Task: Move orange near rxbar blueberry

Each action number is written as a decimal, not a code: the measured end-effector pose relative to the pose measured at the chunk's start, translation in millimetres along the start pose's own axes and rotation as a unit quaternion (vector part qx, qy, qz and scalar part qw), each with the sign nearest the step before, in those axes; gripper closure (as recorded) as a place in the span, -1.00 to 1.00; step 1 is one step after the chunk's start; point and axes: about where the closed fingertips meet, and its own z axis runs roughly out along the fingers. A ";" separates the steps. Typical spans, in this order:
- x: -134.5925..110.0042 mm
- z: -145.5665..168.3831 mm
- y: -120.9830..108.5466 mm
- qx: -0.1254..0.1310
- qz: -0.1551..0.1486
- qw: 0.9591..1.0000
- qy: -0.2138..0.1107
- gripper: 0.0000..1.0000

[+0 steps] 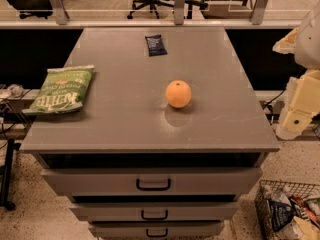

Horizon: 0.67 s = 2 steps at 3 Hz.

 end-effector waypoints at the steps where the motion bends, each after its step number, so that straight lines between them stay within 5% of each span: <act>1: -3.4 1.9 -1.8 0.000 -0.005 1.000 -0.009 -1.00; 2: -26.8 29.5 -11.4 -0.011 -0.016 0.998 -0.061 -1.00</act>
Offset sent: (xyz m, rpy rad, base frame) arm 0.0600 0.0616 -0.0411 0.2643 -0.0480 0.1312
